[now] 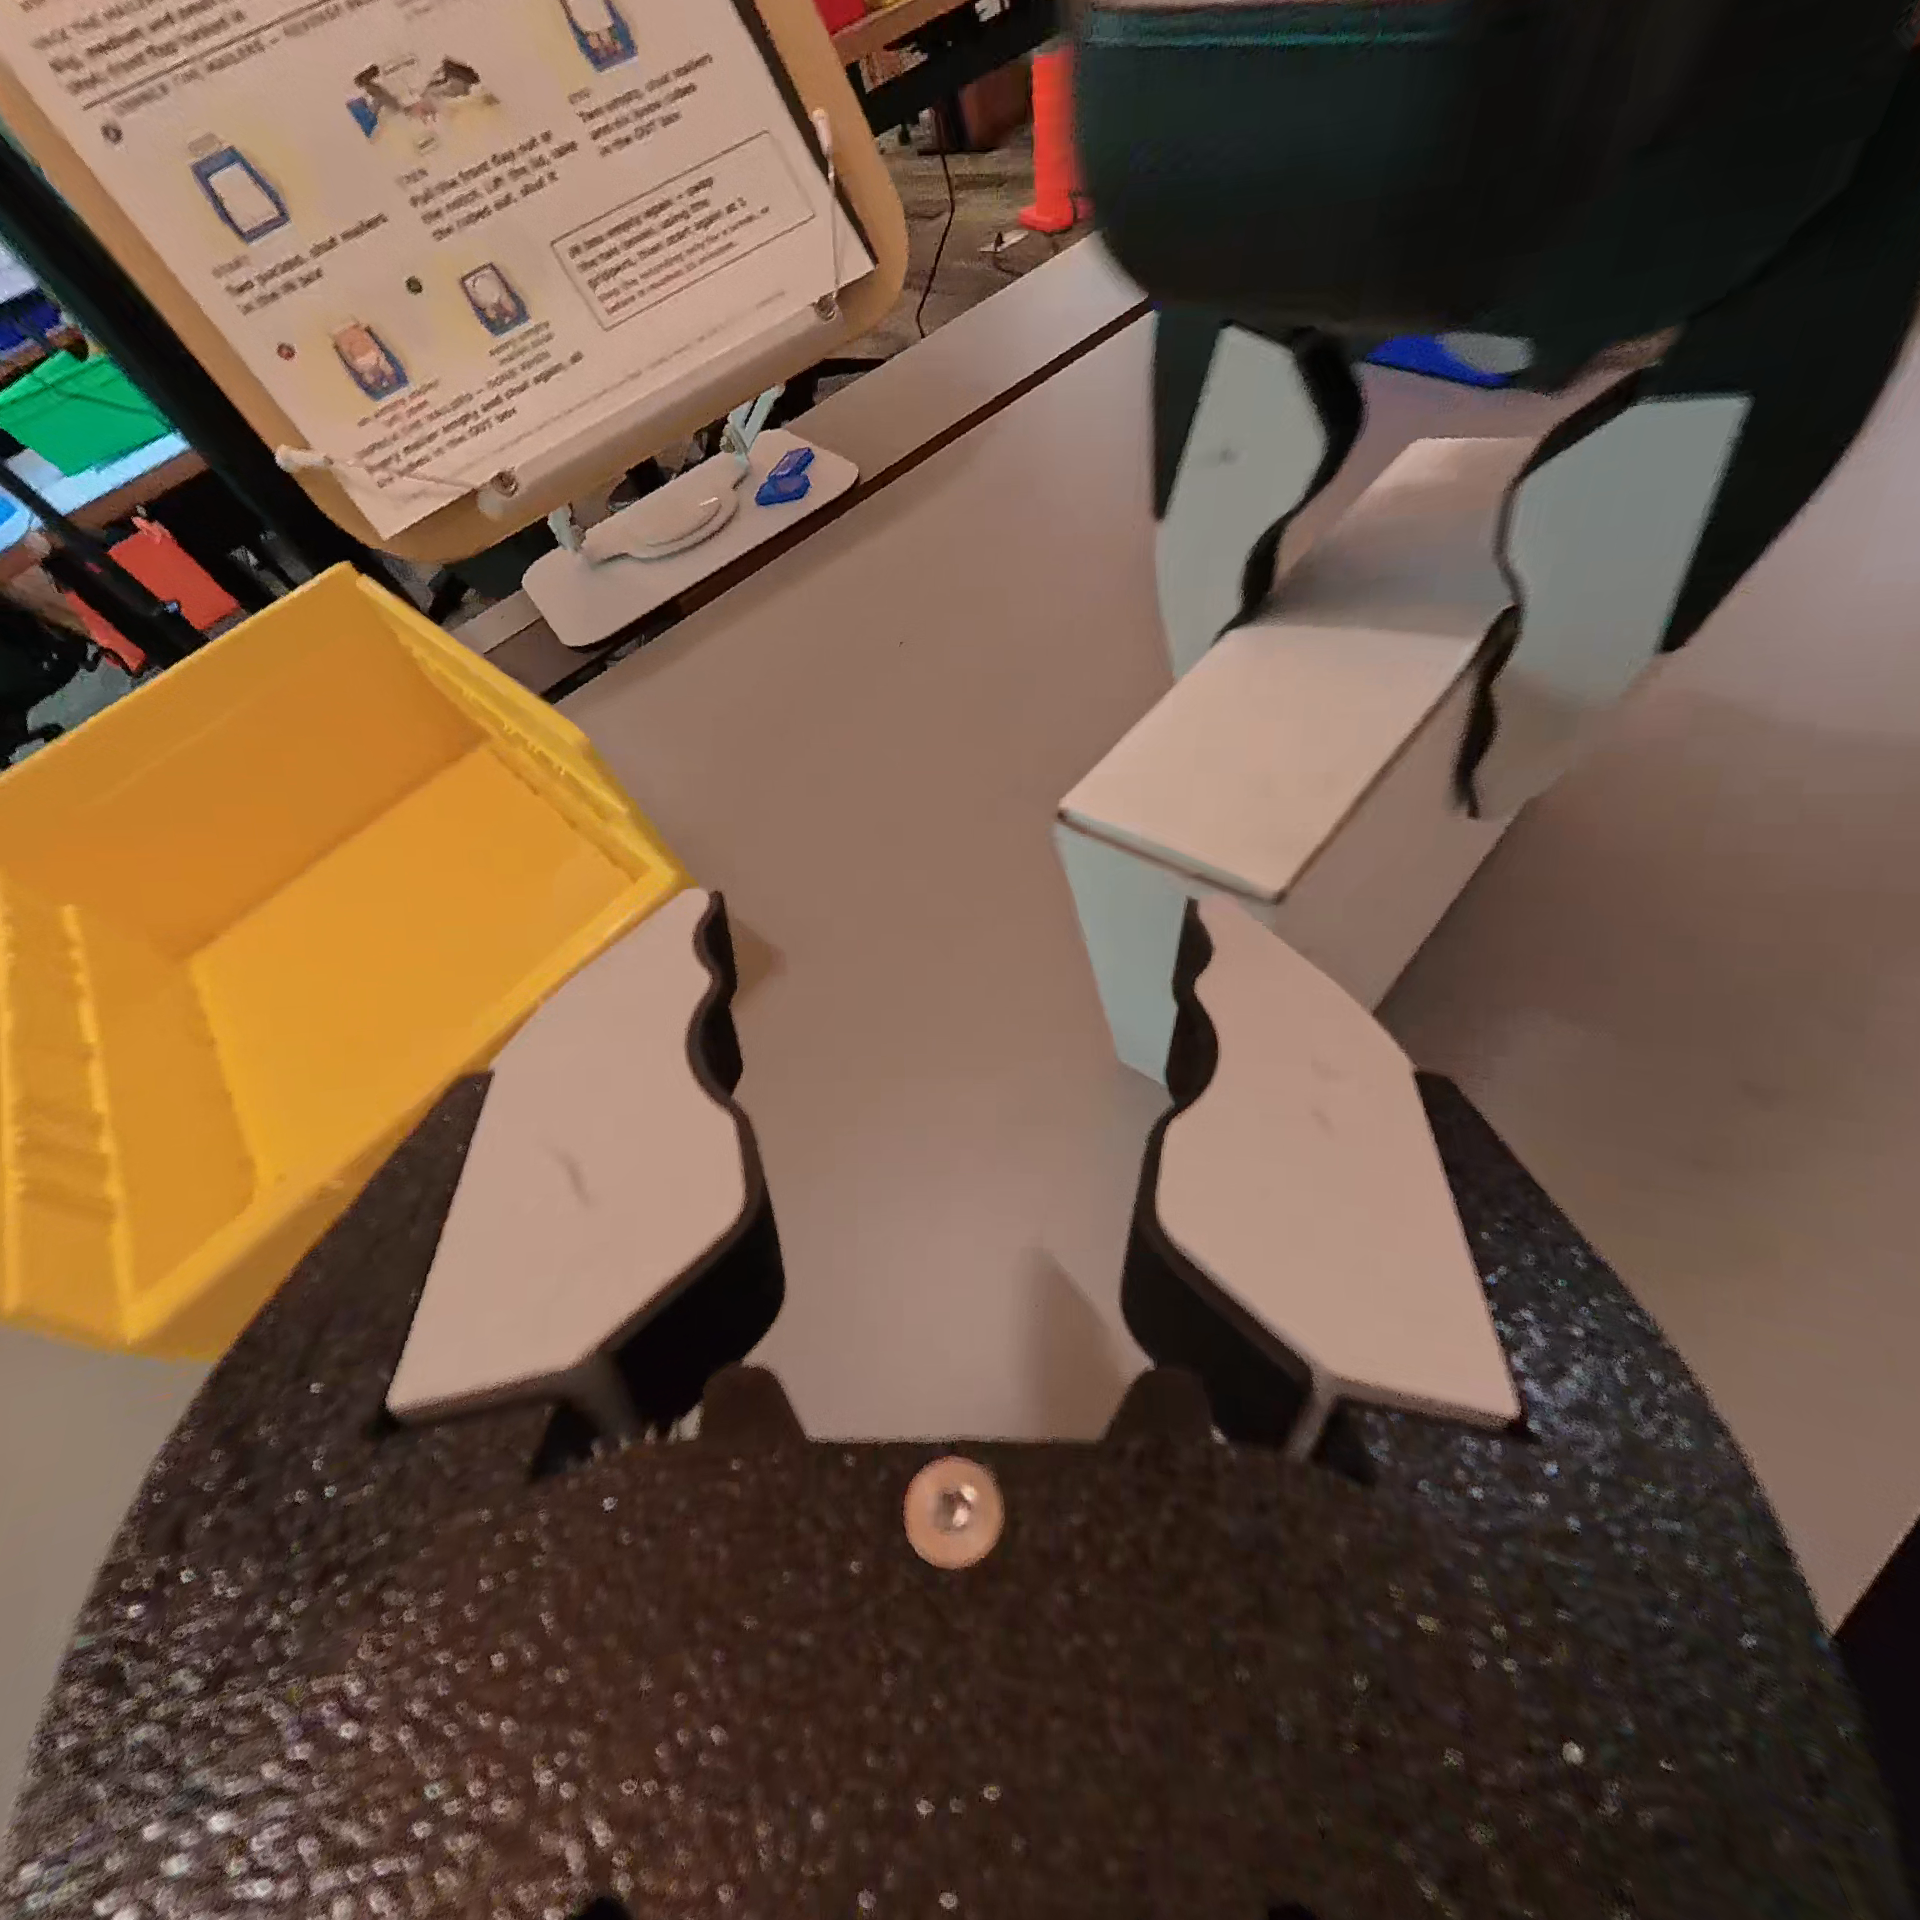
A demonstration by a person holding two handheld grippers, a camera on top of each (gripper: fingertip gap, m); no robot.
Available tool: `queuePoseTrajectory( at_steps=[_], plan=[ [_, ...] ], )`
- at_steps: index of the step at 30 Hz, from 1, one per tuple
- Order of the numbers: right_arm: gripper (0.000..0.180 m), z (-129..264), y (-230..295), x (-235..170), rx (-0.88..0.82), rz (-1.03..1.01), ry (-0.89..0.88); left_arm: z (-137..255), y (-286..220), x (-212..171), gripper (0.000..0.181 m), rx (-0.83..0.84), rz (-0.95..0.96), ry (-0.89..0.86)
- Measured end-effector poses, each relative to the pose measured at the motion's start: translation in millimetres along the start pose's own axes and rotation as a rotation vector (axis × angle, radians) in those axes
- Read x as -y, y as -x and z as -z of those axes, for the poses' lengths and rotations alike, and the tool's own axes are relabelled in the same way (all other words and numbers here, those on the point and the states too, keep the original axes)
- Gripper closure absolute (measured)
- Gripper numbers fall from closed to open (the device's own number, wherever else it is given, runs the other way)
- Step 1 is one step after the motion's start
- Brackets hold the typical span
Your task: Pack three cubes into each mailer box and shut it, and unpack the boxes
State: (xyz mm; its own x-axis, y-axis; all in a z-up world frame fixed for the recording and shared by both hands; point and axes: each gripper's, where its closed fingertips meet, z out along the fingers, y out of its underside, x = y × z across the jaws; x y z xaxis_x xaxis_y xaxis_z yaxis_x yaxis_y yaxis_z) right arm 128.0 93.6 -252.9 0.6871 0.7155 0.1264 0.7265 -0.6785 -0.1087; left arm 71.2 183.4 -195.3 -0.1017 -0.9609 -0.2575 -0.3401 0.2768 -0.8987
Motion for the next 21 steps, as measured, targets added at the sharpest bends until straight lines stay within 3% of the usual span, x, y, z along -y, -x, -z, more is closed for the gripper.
queuePoseTrajectory(
  at_steps=[3, 6, 11, 15, 17, 21],
  plan=[
    [0.11, 6, 13, -18, -0.018, 0.05, 0.026, 3, 7, -7, 0.104, 0.008, 0.041, 0.011],
    [0.11, 35, 2, -59, -0.158, 0.008, 0.052, 5, 9, -11, 0.107, 0.011, 0.045, 0.012],
    [0.11, 140, -55, -173, -0.567, -0.215, 0.106, -6, 3, -21, 0.11, -0.007, 0.039, 0.055],
    [0.11, 210, -100, -283, -0.949, -0.286, 0.335, -19, -10, -24, 0.11, -0.037, -0.002, 0.083],
    [0.11, 213, -123, -330, -1.086, -0.318, 0.367, -24, -16, -23, 0.111, -0.048, -0.022, 0.089],
    [0.111, 158, -143, -414, -1.093, -0.43, 0.423, -32, -26, -16, 0.112, -0.083, -0.032, 0.07]
  ],
)
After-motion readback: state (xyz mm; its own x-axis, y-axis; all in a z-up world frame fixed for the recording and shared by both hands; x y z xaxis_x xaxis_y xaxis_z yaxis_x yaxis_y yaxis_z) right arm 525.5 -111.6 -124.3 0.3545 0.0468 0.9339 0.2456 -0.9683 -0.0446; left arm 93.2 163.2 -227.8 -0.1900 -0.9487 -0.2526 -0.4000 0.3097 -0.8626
